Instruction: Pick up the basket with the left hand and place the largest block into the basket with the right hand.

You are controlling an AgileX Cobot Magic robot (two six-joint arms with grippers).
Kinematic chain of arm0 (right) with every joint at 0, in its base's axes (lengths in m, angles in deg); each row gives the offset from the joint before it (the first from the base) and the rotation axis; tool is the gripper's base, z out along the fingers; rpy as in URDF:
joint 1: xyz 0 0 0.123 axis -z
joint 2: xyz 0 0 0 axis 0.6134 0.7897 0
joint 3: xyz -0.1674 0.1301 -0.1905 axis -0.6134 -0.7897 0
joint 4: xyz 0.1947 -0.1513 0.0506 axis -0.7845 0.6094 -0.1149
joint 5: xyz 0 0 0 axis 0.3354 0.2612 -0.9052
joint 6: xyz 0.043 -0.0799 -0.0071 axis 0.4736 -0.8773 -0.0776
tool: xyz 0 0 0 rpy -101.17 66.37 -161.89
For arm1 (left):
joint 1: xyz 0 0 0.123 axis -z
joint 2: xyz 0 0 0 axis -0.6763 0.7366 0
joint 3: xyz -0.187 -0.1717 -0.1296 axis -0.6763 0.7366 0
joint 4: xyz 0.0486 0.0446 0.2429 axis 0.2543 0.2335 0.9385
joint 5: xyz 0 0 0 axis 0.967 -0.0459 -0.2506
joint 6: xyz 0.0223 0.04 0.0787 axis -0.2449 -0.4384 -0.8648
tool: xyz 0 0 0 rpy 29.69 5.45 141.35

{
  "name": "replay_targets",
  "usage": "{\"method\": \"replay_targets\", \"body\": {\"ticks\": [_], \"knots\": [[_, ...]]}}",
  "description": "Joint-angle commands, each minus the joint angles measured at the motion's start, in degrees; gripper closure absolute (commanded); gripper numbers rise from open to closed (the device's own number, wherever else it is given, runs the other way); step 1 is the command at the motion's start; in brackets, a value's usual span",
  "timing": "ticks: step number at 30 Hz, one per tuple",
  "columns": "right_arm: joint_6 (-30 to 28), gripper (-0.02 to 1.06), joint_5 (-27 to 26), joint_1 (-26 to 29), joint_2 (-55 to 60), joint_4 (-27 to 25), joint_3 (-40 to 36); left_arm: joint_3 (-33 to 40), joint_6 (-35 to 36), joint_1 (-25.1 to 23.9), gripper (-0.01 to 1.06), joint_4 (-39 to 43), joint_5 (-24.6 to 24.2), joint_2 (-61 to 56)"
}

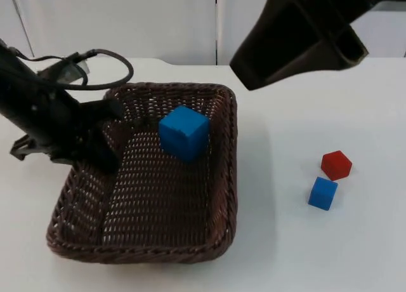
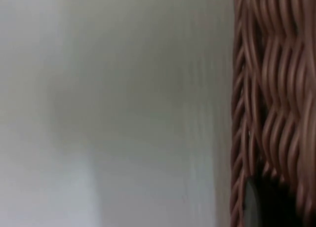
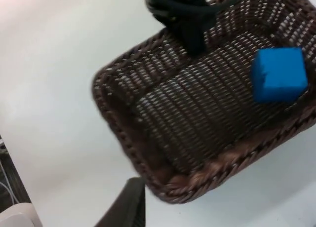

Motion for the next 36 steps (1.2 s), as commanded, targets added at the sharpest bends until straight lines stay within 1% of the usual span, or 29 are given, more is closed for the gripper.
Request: {"method": "replay_targets", "body": {"ticks": [1, 3, 5, 8, 9, 10, 11, 12, 13, 14, 15, 18, 19, 21, 23, 24, 25, 26, 30, 33, 34, 36], "knots": [[0.3, -0.01, -0.01, -0.04, -0.51, 0.02, -0.27, -1.93, -2.82, 0.33, 1.05, -4.26, -1.12, 1.47], [0.3, -0.01, -0.01, -0.04, -0.51, 0.02, -0.27, -2.63, -5.11, 0.33, 1.05, -6.78, -2.15, 2.57], [0.39, -0.01, -0.01, -0.04, -0.51, 0.02, -0.27, -2.63, -6.34, 0.33, 1.05, -7.59, -1.87, 2.57], [0.39, -0.01, -0.01, -0.04, -0.51, 0.02, -0.27, -2.63, -6.47, 0.33, 1.05, -7.59, -1.87, 2.57], [0.39, -0.01, -0.01, -0.04, -0.51, 0.02, -0.27, -2.63, -6.47, 0.33, 1.04, -7.41, -2.0, 2.57], [0.39, -0.01, -0.01, -0.04, -0.51, 0.02, -0.27, -2.63, -6.47, 0.33, 1.0, -7.41, -2.42, 2.57], [0.39, -0.01, -0.01, -0.04, -0.51, 0.02, -0.27, -2.63, -6.47, 0.33, 1.0, -7.41, -2.42, 2.57], [0.39, -0.01, -0.01, -0.04, -0.51, 0.02, -0.27, -2.63, -6.59, 0.33, 0.95, -7.41, -2.71, 2.57], [0.39, -0.01, -0.01, -0.04, -0.51, 0.02, -0.27, -2.63, -7.05, 0.33, 0.86, -7.41, -3.38, 2.57], [0.39, -0.01, -0.01, -0.04, -0.51, 0.02, -0.27, -2.63, -7.82, 0.33, 0.74, -7.41, -3.92, 2.57], [0.39, -0.01, -0.01, -0.04, -0.51, 0.02, -0.27, -2.63, -7.82, 0.33, 0.74, -7.41, -3.92, 2.57], [0.5, -0.01, -0.24, -0.04, -0.51, 0.02, -0.27, -2.63, -7.82, 0.33, 0.42, -7.83, -5.37, 2.57], [0.5, -0.01, -0.24, -0.04, -0.51, 0.02, -0.27, -2.63, -7.82, 0.33, 0.42, -7.83, -5.37, 2.57], [0.5, -0.01, -0.24, -0.04, -0.51, 0.02, -0.27, -2.63, -7.82, 0.33, 0.25, -8.17, -6.92, 2.57], [0.5, -0.01, -0.47, -0.04, -0.51, 0.02, -0.27, -2.63, -7.82, 0.0, 0.14, -8.44, -8.2, 2.57], [0.5, -0.01, -0.47, -0.04, -0.51, 0.02, -0.27, -2.63, -7.82, 0.0, 0.14, -8.44, -8.2, 2.57], [0.5, -0.01, -0.59, -0.04, -0.51, 0.02, -0.27, -2.63, -7.82, -0.14, 0.1, -8.28, -8.98, 2.57], [0.5, -0.01, -0.88, -0.04, -0.51, 0.02, -0.27, -2.63, -7.94, -0.14, 0.09, -7.77, -9.58, 2.32], [0.5, -0.01, -1.83, -0.04, -0.55, 0.12, -0.27, -2.63, -7.94, -0.14, 0.08, -6.57, -9.82, 0.67], [0.5, -0.01, -2.13, -0.04, -0.77, 0.12, -0.27, -2.63, -7.94, -0.14, 0.08, -2.96, -8.17, -2.63], [0.5, -0.01, -2.13, -0.04, -0.77, 0.12, -0.27, -2.63, -7.94, -0.14, 0.08, -2.96, -8.17, -2.63], [0.5, -0.01, -2.54, -0.04, -1.14, 0.12, -0.27, -2.63, -6.77, -0.14, 0.08, -1.13, -7.42, -5.03]]}}
